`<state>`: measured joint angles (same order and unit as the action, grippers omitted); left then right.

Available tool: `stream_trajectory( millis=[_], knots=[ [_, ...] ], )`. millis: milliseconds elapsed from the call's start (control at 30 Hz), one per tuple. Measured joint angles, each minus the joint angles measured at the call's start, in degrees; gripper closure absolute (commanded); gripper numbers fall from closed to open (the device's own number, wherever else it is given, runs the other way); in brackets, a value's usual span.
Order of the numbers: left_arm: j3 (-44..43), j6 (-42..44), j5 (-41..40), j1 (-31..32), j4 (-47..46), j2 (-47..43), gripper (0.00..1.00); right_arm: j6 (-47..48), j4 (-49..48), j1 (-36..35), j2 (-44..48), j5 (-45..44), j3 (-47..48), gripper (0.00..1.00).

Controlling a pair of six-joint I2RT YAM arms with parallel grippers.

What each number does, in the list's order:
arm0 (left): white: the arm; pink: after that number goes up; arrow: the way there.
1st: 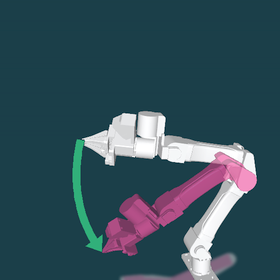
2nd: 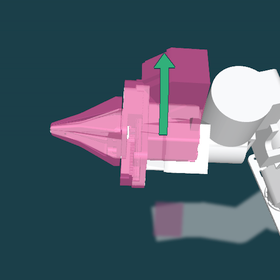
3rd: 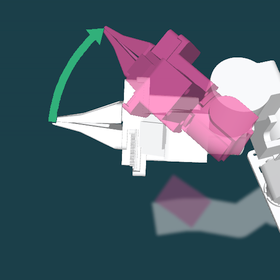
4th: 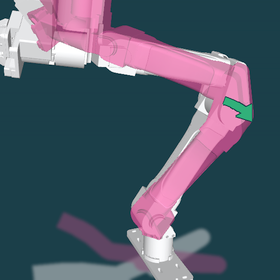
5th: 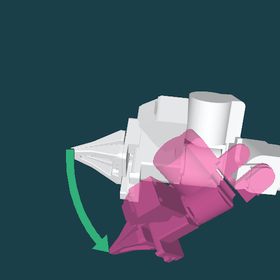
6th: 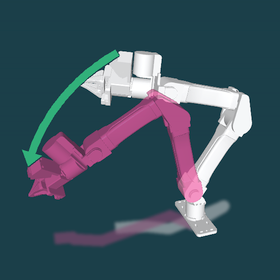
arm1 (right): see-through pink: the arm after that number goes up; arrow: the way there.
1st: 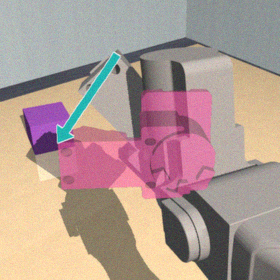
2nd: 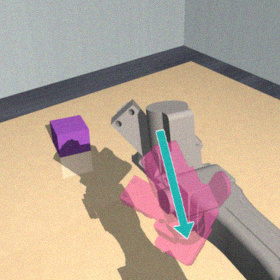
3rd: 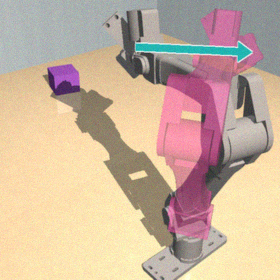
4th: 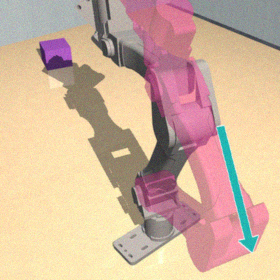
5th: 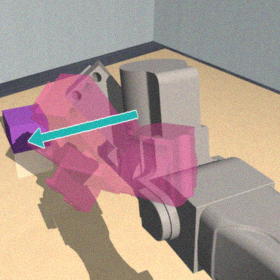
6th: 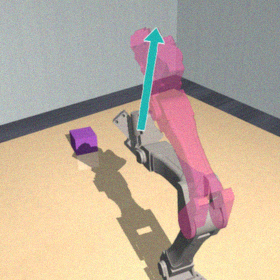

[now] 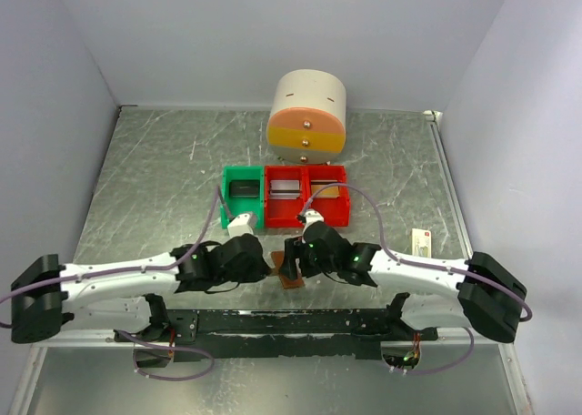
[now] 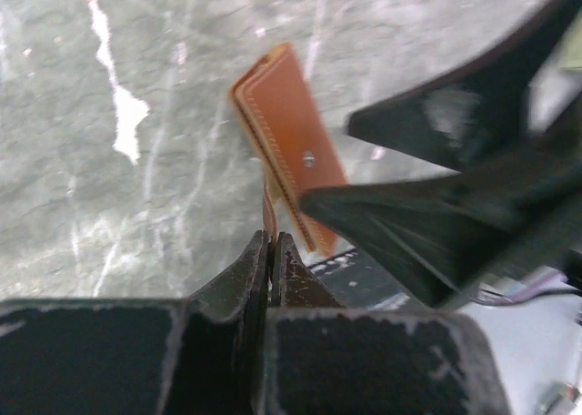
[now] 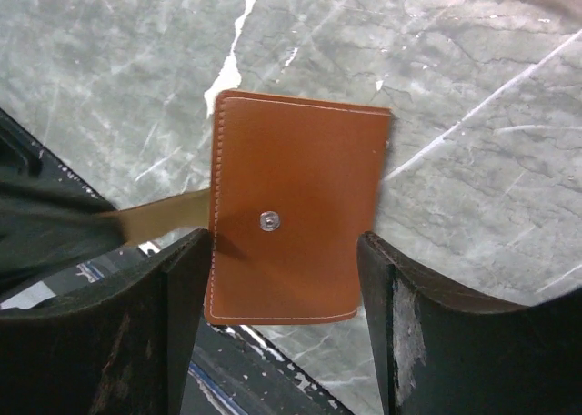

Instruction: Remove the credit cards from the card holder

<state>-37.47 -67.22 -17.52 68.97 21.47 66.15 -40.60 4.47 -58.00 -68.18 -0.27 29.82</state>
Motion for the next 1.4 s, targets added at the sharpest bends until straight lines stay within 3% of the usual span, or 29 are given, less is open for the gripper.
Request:
stream_trajectory(
  millis=[167, 300, 600, 833, 1200, 1400],
  knots=[
    [1.8, 3.8, 0.8, 0.0, -4.5, -7.1, 0.93, -1.3, -1.2, -0.2, -1.5, -1.1, 0.0, 0.33],
    [1.5, 6.0, 1.2, 0.0, -5.5, -7.3, 0.93, -2.6, -1.8, -0.2, -1.4, -2.2, 0.0, 0.29],
    [-3.4, 12.6, 4.7, 0.0, -6.7, 0.8, 0.93, -6.7, 0.7, 0.3, 5.9, -8.0, -1.6, 0.27],
    [-9.8, 17.2, 9.7, 0.1, -9.4, 8.4, 0.93, -15.7, 6.8, 1.3, 13.0, -16.4, -6.3, 0.27],
    [-12.9, 13.7, 12.4, 0.2, -9.8, 11.5, 0.93, -19.8, 18.6, 4.5, 24.5, -23.6, -7.9, 0.23],
    [-11.3, 12.7, 8.3, 0.2, -5.7, 9.4, 0.93, -17.2, 17.7, 4.8, 25.0, -19.4, -7.9, 0.28]
  ],
)
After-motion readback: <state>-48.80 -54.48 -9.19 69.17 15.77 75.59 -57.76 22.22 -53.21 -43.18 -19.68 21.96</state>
